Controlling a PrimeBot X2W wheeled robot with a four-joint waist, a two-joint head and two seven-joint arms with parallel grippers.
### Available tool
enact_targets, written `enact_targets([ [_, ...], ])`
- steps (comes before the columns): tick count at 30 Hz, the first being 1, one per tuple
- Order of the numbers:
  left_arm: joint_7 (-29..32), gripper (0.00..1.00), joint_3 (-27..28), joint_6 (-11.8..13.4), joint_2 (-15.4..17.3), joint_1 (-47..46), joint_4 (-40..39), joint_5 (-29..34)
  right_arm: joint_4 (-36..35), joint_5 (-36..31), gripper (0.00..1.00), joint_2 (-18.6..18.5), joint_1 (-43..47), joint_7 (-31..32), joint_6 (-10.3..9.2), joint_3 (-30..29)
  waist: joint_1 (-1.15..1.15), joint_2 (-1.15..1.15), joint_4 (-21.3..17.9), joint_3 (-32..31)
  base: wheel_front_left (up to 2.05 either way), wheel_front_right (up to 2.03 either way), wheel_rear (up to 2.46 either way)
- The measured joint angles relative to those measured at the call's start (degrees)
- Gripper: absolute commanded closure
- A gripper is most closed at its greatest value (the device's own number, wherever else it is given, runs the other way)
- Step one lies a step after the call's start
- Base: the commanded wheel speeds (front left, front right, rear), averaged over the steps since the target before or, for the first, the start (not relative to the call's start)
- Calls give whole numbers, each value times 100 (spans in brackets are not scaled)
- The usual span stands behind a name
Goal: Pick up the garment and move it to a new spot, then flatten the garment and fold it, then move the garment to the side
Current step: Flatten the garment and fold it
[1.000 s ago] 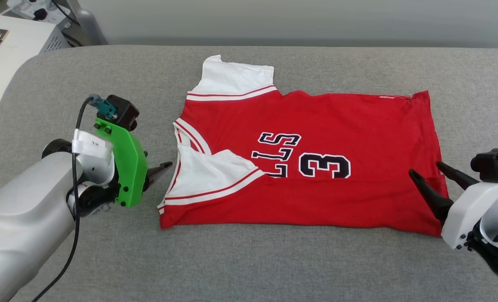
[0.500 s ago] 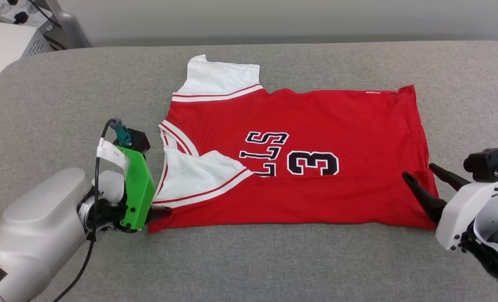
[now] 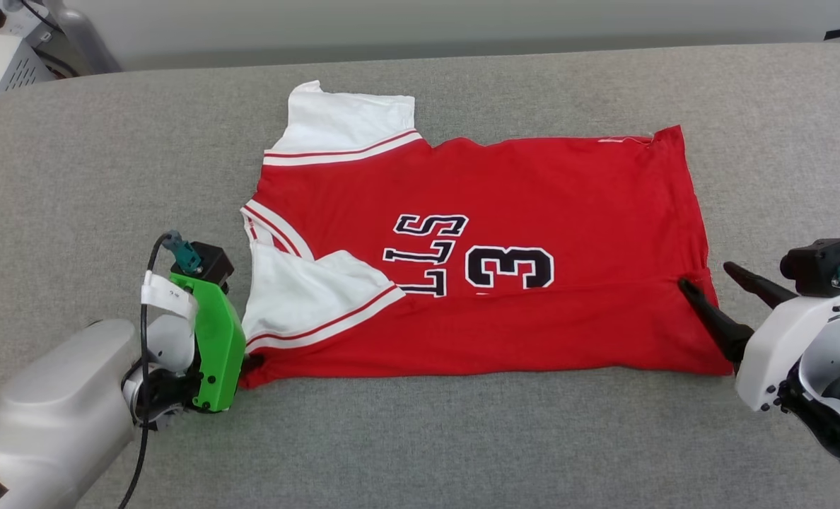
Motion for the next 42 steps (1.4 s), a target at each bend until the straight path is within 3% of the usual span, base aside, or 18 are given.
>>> enact_targets([
  [7,-555,100,-51,0,145,126,-325,24,-286,-232,0,-413,-228,321,0,-1,0,0,6,-174,0,0,0],
  [12,-957,100,-11,0,269,133,-715,66,-605,-87,0,-849,-310,1206,0,5,0,0,53,-243,0,0,0],
  [18,-1092,100,-22,0,381,103,-859,141,-764,213,0,-1079,-335,2158,0,-9,0,0,126,-174,0,0,0],
  [27,-1192,100,-65,0,377,-42,-981,322,-266,330,0,-887,-338,2608,0,252,0,0,233,11,0,0,0],
  [34,-1291,100,-89,0,376,-119,-951,466,482,320,0,-565,-338,2479,0,602,0,0,310,141,0,0,0],
  [40,-1359,100,-127,0,323,-112,-880,492,880,441,0,-513,-362,2157,-10,868,0,0,356,195,0,0,0],
  [42,-1394,100,-141,0,300,-94,-838,492,918,527,100,-512,-403,1958,-10,958,0,0,349,186,0,0,0],
])
